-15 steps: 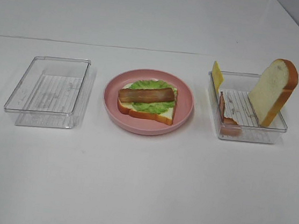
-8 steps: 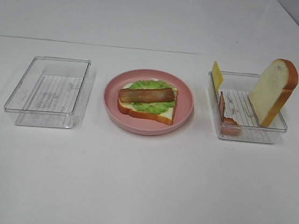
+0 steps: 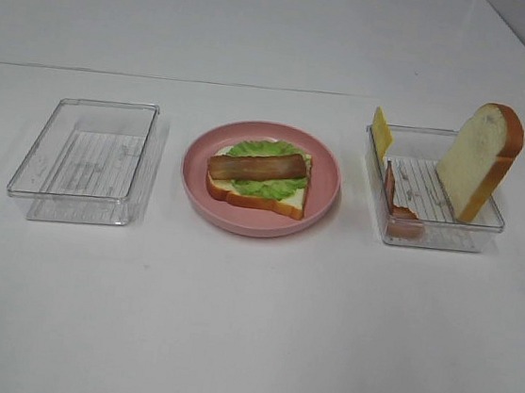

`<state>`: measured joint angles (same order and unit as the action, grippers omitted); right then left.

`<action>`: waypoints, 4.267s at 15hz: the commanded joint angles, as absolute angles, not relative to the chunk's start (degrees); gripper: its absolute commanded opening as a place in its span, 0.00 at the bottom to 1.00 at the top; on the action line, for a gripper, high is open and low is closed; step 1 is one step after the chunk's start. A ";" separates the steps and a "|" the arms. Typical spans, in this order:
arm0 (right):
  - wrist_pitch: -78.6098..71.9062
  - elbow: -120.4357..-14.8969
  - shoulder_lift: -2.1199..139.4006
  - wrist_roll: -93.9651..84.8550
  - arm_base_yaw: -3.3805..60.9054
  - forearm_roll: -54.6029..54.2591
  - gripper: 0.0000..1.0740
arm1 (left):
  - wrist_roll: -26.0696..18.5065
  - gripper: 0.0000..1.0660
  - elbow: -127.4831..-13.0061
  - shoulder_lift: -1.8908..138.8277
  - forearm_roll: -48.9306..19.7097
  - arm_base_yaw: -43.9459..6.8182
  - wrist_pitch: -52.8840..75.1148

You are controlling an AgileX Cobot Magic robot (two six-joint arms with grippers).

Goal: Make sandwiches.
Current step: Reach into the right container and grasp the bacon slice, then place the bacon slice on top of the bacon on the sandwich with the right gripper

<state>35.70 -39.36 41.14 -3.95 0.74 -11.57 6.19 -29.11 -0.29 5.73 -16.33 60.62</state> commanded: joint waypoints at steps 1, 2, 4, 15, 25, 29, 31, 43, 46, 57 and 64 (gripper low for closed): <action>37.24 -47.50 53.34 -9.85 0.86 -14.55 0.70 | 6.25 0.73 -28.93 -1.49 5.84 -16.44 60.56; 38.79 -50.71 57.98 -11.46 0.86 -15.76 0.70 | 6.25 0.73 -28.93 -1.49 5.84 -16.44 60.56; 43.49 -57.24 66.81 -12.61 0.86 -17.30 0.70 | 6.25 0.73 -28.93 -1.49 5.84 -16.44 60.56; 63.94 -90.24 110.41 -4.13 11.75 -16.84 0.68 | 6.36 0.73 -28.93 -1.49 5.79 -16.44 60.50; 67.04 -96.09 123.76 -3.84 12.20 -17.13 0.46 | 6.36 0.73 -28.93 -1.49 5.67 -16.44 60.45; 67.09 -96.09 123.87 -3.78 12.20 -17.02 0.10 | 6.36 0.73 -28.93 -1.49 5.67 -16.44 60.45; 68.18 -96.43 123.87 -3.78 12.20 -17.02 0.00 | 6.36 0.73 -28.93 -1.49 5.67 -16.44 60.45; 73.57 -97.17 107.14 -8.94 12.20 -26.81 0.00 | 6.36 0.73 -28.93 -1.49 5.67 -16.44 60.45; 72.08 -97.17 106.80 -15.53 12.72 -40.79 0.00 | 6.36 0.73 -28.93 -1.49 5.67 -16.44 60.45; 39.30 -97.17 121.98 -18.91 25.44 -63.37 0.00 | 6.36 0.73 -28.93 -1.49 5.67 -16.44 60.39; 41.54 -97.17 125.48 -12.78 21.89 -55.23 0.00 | 6.36 0.73 -28.93 -1.49 5.67 -16.44 60.39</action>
